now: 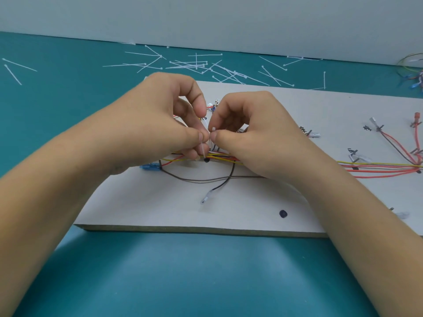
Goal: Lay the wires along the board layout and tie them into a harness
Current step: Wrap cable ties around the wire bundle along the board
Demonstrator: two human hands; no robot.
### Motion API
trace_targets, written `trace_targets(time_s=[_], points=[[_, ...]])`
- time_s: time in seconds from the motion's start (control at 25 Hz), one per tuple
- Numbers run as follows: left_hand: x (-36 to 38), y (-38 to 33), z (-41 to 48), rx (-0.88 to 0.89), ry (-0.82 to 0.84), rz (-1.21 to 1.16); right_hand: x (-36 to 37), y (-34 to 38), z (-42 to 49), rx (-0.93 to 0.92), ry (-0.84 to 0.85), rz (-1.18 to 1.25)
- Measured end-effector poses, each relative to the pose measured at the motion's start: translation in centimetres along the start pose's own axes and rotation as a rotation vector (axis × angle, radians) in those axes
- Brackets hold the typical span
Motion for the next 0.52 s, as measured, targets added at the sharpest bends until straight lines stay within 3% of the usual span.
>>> trace_targets(time_s=[0.52], points=[[0.39,0.56,0.22,-0.006,0.022,-0.046,0.13,-0.68,-0.13,0.018,0.017,0.145]])
Point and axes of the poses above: each hand's wrist, its own z-axis towards the middle knuckle, its own x-axis out of the palm, y = z × x, the point moved 10 cm from there along z, towards the middle knuckle, and after that the axes turned 12 degrees about y, right-handed, at the moved point
